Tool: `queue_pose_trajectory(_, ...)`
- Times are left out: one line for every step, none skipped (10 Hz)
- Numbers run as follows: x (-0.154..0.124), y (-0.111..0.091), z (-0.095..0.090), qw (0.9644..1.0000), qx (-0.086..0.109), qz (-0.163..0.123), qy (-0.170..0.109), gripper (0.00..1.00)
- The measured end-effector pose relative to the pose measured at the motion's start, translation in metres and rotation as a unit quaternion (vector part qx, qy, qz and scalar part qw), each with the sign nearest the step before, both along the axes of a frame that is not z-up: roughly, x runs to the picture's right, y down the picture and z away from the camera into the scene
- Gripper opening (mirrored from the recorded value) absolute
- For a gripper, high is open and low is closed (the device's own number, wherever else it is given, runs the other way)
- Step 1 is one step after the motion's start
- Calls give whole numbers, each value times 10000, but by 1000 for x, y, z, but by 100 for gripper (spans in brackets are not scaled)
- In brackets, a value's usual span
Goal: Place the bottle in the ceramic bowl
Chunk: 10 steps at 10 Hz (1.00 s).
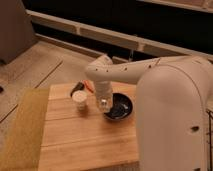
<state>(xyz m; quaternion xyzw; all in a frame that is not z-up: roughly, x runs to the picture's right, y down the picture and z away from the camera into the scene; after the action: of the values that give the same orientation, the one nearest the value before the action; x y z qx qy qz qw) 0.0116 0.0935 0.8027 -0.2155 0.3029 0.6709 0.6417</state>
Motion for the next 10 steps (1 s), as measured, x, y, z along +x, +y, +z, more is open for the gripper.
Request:
queue_pose_trajectory(5,1,4,10000,-55,8,14,0)
queue_pose_trajectory(18,6,13,9998,-177,25,64,0)
queue_pose_trajectory(25,10,16,9996,-246,59,93,0)
queue_pose_trajectory(35,18,21,9992,-360,132,137,0)
queue_pose_trajectory(42,26,25,9985,-469,217,160,2)
queue_pose_trajectory(45,32,28,9979,-563,285,146,8)
queue_pose_trajectory(45,32,28,9979,-563,287,144,8)
queue_pose_trajectory(43,31,28,9980,-560,275,133,8)
queue_pose_trajectory(43,31,28,9980,-557,276,131,8)
queue_pose_trajectory(43,31,28,9979,-561,278,135,8)
